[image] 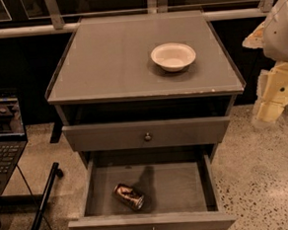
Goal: Pick orange can from middle drawer and place on counter
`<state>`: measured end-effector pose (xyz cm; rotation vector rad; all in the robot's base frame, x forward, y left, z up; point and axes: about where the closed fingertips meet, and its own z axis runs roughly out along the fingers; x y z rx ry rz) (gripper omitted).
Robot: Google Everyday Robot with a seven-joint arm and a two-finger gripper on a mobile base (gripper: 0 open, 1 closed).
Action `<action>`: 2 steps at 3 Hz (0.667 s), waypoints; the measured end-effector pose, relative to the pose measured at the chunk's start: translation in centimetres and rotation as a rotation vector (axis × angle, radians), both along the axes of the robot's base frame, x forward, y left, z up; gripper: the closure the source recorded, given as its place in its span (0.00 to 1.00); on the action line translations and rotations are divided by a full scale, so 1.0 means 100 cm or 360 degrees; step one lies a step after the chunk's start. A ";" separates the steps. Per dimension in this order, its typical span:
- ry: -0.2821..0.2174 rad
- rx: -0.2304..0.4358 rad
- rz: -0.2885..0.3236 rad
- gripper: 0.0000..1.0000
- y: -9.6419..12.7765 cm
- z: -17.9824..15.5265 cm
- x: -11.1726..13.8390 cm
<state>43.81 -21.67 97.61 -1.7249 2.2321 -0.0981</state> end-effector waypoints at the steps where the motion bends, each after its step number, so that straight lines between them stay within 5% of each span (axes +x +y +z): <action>1: -0.0028 0.0017 -0.0015 0.00 0.002 0.001 0.000; 2: -0.0082 0.0167 -0.0122 0.00 0.015 -0.006 -0.025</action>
Offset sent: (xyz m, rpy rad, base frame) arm -0.0093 0.0220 -0.0559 0.4630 -0.3260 -0.3094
